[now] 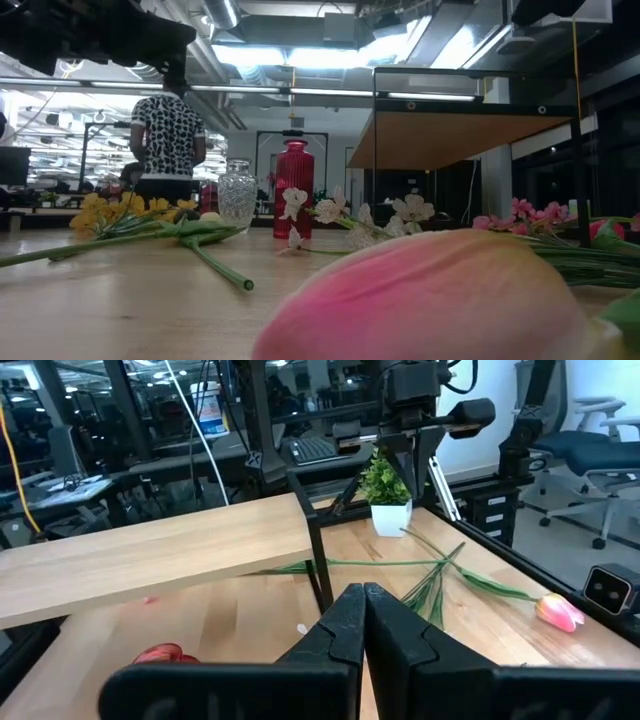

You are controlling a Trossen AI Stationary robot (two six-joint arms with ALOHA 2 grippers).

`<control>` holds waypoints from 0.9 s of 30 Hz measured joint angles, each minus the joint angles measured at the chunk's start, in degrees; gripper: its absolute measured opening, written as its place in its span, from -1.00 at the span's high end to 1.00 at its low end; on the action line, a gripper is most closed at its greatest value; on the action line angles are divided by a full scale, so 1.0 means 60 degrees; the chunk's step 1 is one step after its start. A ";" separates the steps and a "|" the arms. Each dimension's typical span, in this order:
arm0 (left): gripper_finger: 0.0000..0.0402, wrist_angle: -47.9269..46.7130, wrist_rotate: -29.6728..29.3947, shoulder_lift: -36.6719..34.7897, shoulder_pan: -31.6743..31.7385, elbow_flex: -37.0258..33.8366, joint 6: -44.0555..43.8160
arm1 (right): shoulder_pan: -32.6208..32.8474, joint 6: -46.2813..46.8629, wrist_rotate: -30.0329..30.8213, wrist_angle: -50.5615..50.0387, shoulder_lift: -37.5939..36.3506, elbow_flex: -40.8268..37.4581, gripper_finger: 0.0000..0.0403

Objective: Pick and place flowers into a vace then onto a shelf
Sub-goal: Put the white flowers into the red vase

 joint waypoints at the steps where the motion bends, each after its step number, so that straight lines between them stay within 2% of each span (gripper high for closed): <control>1: 0.98 0.0000 0.0000 0.0000 0.0000 0.0000 0.0000 | 0.0000 0.0019 0.0000 0.0003 -0.0001 0.0000 0.85; 5: 0.98 0.0000 0.0000 0.0000 0.0000 0.0000 0.0000 | 0.0000 0.0228 -0.0001 0.0000 -0.0001 0.0000 0.67; 11: 0.98 0.0000 -0.0004 0.0000 0.0000 0.0000 -0.0012 | 0.0000 0.0229 0.0001 0.0003 0.0035 -0.0004 0.27; 17: 0.98 0.0000 -0.0004 0.0004 0.0000 -0.0004 -0.0018 | 0.0000 0.0216 -0.0093 -0.0004 0.0531 -0.0011 -0.06; 21: 0.98 0.0000 -0.0002 0.0002 0.0000 -0.0001 -0.0022 | -0.0004 0.0451 -0.0713 0.0111 0.0913 -0.0011 -0.18; 27: 0.98 0.0000 -0.0029 0.0004 0.0000 0.0000 -0.0022 | -0.0004 0.1169 -0.1057 0.0440 0.1456 -0.0011 -0.19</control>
